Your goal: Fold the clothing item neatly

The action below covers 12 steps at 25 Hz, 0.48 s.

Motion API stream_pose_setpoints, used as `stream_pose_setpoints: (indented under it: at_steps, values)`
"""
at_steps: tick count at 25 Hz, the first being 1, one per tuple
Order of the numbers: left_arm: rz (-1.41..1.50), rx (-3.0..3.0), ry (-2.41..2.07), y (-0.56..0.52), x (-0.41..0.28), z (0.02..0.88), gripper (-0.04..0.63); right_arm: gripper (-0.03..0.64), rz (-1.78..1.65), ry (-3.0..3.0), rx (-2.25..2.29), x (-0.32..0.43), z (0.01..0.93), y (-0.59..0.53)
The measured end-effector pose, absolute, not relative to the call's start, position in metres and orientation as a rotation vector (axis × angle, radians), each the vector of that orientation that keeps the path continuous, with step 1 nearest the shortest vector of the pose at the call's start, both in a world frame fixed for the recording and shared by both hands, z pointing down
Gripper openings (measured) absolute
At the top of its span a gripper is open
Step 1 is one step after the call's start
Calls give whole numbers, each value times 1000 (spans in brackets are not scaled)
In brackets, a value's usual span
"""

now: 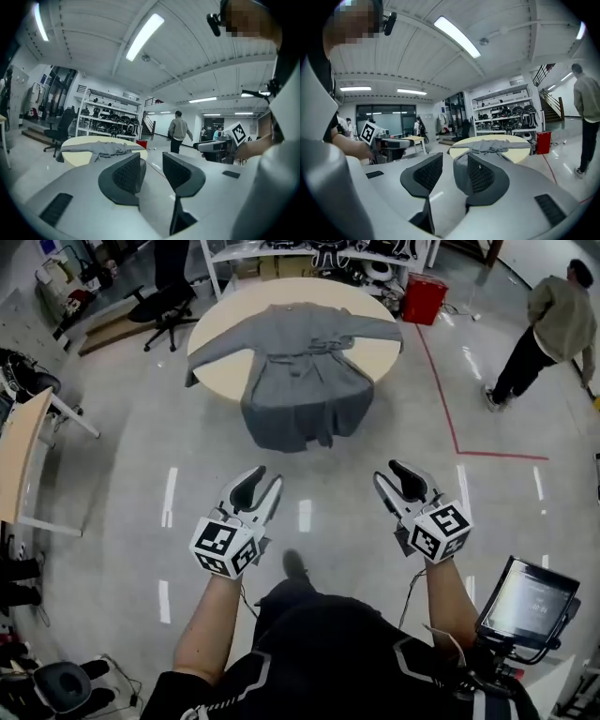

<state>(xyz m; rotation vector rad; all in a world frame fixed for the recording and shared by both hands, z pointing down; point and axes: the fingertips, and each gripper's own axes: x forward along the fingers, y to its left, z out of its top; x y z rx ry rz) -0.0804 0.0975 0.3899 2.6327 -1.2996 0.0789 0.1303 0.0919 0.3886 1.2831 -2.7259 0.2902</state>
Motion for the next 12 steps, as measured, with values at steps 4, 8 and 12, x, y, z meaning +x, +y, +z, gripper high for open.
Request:
stream_pose_setpoints:
  at_steps: [4,8,12]
  values:
    - [165,2594,-1245,24,-104,452,157,195,422,-2615,1287,146,452,32]
    - [278,2527,-1221,-33,-116,525,215,246,544,-2551,1246,159,519,-29]
    - [339,2404,-1220,-88,-123,597,270,266,589,-2513,1184,186,581,-96]
